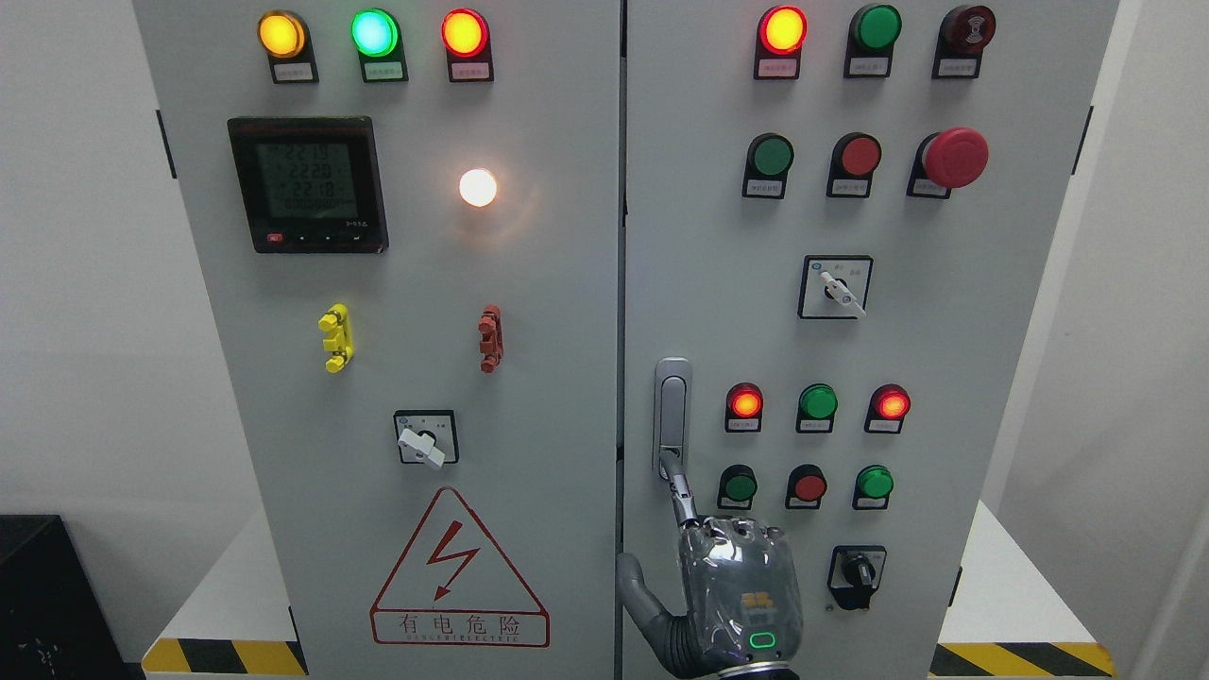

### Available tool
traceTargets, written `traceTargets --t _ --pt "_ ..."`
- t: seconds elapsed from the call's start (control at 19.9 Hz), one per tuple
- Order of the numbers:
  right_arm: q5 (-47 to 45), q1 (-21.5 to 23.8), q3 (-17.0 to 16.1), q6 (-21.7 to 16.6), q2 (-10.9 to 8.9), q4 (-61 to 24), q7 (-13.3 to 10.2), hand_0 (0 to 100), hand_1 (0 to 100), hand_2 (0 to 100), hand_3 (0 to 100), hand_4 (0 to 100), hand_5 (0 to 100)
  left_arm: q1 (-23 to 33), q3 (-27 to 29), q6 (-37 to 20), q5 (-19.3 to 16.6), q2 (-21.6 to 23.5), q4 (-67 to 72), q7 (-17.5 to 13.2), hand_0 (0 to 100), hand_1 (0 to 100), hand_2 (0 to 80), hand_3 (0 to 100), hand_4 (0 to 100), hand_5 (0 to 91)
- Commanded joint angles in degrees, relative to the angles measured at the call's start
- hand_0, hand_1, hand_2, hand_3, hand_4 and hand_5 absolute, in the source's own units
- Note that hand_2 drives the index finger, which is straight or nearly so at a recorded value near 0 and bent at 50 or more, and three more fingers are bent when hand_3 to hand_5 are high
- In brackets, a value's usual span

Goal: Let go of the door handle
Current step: 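Close the right hand fingers around the lower part of the silver handle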

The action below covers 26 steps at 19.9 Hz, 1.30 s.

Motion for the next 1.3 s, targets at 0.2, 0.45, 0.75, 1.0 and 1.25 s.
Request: traceTargets --t 0.2,0.45,0.75,1.0,1.25 --pt "0.1 -0.37 0.13 0.14 0.09 1.51 0.07 40 35 0 100 100 99 0.0 -1.23 0.02 0.0 0.0 -1.14 0.03 0 0 2.3 9 1 0.0" --pt "0.1 -0.02 -0.14 1.02 0.09 1.51 0.16 40 35 0 100 100 99 0.0 -1.23 0.02 0.0 0.0 -1.14 0.03 0 0 2.3 9 1 0.0" --pt "0.1 -0.02 -0.22 1.11 0.09 1.51 1.13 40 35 0 100 100 99 0.0 -1.23 0.02 0.0 0.0 -1.14 0.03 0 0 2.3 9 1 0.0" --pt "0.01 1.21 -0.05 1.02 0.09 1.25 1.22 41 35 0 100 100 99 0.0 -1.23 0.02 0.0 0.0 -1.14 0.03 0 0 2.3 9 1 0.0" --pt "0.01 2.61 -0.14 0.93 0.09 1.08 1.22 41 35 0 100 100 99 0.0 -1.23 0.02 0.0 0.0 -1.14 0.03 0 0 2.2 9 1 0.0"
